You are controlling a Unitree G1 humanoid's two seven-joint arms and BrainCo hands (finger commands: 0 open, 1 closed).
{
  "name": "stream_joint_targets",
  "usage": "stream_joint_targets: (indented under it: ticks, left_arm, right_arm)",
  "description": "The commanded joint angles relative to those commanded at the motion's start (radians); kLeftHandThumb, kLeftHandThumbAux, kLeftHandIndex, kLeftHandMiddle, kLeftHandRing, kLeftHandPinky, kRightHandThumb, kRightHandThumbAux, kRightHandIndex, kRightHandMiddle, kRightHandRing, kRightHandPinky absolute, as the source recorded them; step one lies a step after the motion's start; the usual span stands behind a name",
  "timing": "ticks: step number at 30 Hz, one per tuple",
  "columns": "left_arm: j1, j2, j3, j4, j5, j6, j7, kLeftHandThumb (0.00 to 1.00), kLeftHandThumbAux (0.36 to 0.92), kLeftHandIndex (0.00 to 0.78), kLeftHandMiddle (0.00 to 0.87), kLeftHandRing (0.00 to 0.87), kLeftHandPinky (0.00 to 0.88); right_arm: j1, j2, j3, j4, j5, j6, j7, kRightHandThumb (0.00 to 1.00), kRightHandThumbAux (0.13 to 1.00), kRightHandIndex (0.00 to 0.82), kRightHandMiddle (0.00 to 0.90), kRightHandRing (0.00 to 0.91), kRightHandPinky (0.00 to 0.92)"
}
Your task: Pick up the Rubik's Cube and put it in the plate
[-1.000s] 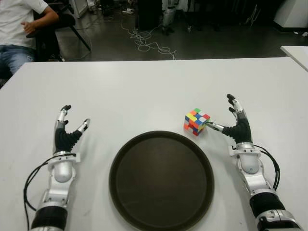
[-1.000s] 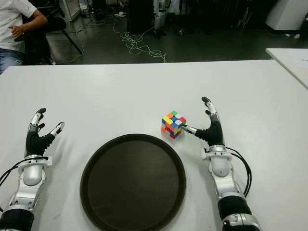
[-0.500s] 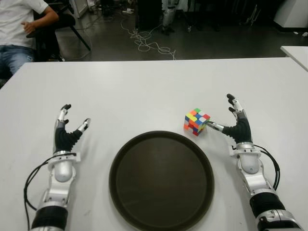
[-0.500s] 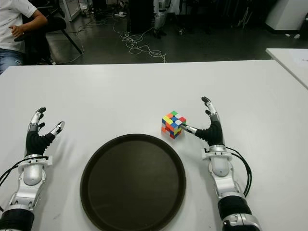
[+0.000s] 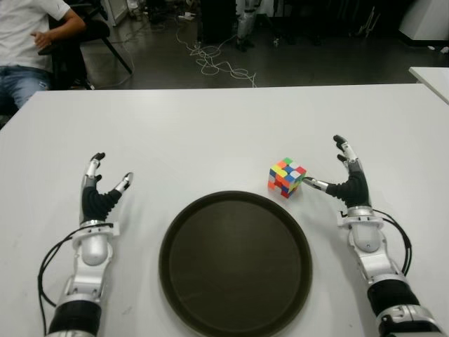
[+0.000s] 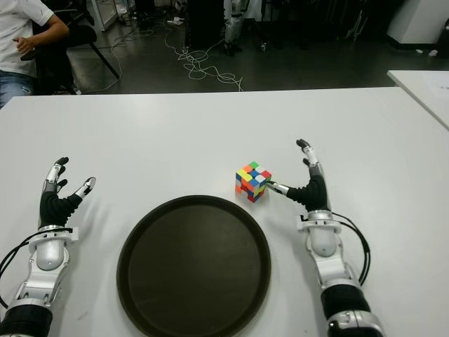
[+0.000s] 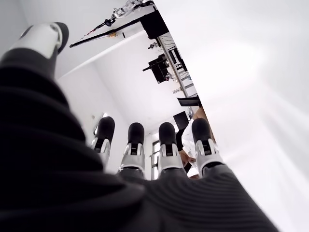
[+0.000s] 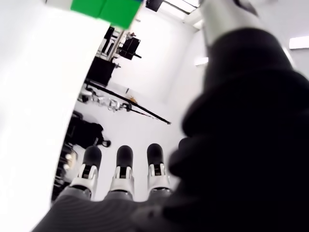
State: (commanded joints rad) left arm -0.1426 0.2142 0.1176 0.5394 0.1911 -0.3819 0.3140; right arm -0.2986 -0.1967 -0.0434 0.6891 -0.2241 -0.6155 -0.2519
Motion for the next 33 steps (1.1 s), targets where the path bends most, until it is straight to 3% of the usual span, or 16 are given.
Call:
stream_joint_targets:
  ticks: [17,24,33]
  left_arm:
    - [-0.010,0.005,0.011,0.007,-0.012,0.001,-0.007,0.000,0.611,0.000,0.000,0.000,0.090]
    - [-0.074,0.000,0.045,0.068,-0.043,-0.002,0.014,0.000,0.636,0.000,0.000,0.005,0.102]
    - [-0.113,0.003,0.062,0.135,-0.034,-0.020,0.062,0.000,0.616,0.004,0.000,0.000,0.063]
  right_arm:
    - [-0.030,-0.019,0.023,-0.028,-0.011,0.010,0.037,0.000,0.886,0.004,0.004,0.000,0.016]
    - [-0.043,-0.033,0.028,-0.024,-0.018,0.014,0.048,0.000,0.886,0.014,0.013,0.000,0.018]
    - [-0.053,-0.046,0.040,-0.028,-0.021,0.021,0.063,0.000,0.835,0.011,0.002,0.000,0.013]
